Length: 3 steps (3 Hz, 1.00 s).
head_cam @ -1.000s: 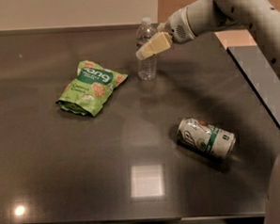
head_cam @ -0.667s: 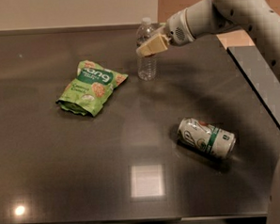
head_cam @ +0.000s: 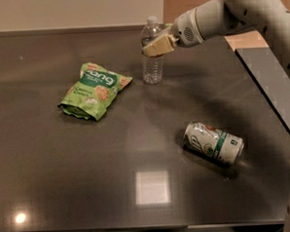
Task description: Move water bottle near 7up can
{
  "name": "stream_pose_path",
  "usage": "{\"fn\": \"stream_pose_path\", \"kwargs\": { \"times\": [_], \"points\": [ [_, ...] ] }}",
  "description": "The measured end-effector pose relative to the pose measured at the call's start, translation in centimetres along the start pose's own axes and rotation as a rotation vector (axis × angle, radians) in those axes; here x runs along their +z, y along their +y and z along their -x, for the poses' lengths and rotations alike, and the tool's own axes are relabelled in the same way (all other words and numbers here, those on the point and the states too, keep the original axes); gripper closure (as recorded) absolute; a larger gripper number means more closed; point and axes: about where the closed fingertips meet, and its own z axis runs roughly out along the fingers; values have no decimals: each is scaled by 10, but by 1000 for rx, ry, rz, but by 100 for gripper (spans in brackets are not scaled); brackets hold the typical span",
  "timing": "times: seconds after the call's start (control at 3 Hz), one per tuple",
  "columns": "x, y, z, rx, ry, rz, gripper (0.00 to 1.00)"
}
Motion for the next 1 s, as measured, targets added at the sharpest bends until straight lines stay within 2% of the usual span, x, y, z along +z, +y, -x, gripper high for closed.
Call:
{"fn": "stream_pose_path", "kwargs": {
  "times": [0.33,0.67,1.0],
  "points": [
    [-14,1,-4,5,-2,-8,100],
    [-79,14,-19,28,-24,-52,100],
    [-132,24,-37,51,-34,-91,100]
  ]
}}
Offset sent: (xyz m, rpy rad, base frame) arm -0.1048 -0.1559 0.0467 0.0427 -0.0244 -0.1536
